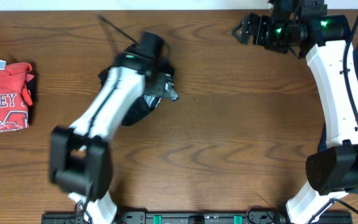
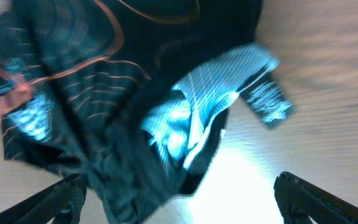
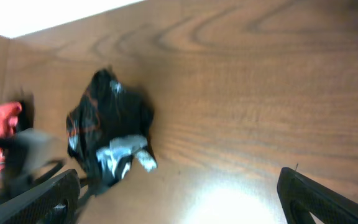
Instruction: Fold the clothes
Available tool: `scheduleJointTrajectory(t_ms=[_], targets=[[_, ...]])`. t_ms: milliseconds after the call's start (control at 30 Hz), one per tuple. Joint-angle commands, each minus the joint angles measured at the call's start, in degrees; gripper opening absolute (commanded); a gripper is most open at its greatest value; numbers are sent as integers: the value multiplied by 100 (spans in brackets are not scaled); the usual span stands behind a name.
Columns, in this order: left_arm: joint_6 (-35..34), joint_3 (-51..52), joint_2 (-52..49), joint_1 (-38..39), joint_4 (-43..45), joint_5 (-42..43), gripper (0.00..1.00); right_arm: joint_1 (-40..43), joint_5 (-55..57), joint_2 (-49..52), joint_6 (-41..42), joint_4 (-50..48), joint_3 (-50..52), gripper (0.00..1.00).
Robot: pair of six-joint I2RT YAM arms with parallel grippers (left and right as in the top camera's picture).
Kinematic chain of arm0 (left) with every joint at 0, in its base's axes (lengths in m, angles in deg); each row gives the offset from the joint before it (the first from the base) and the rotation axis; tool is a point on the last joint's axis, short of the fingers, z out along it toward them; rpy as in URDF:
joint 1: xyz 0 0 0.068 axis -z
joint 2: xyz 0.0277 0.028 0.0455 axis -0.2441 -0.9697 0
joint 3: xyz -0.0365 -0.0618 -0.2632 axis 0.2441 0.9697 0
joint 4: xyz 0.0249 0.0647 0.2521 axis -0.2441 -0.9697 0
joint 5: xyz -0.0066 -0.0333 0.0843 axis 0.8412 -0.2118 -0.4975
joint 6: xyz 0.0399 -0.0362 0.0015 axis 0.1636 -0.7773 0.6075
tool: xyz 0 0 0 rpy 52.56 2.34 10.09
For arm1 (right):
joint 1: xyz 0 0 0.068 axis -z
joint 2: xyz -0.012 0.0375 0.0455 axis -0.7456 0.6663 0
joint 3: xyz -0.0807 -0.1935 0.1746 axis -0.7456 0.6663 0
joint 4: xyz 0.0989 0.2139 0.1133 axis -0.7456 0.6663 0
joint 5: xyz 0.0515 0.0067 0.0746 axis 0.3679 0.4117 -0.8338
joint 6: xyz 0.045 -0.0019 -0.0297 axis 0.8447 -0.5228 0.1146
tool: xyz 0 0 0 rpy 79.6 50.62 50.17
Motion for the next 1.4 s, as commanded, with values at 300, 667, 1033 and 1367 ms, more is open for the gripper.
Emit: scheduleJointTrajectory(t_ms=[300,667,1033,1367], targets=[[1521,-24,-420,299,778,-2640,98,-136,-269,-87,-544,225,2,99],[1475,-24,-420,1237,599,-2232,98,-151,-267,-87,-551,254,2,99],[1434,-22,-1338,1228,109,-2284,98,-160,-271,-87,-721,485,2,99],[1305,-22,-1980,1268,-4,-2918,98,-162,-271,-87,-782,466,2,99]])
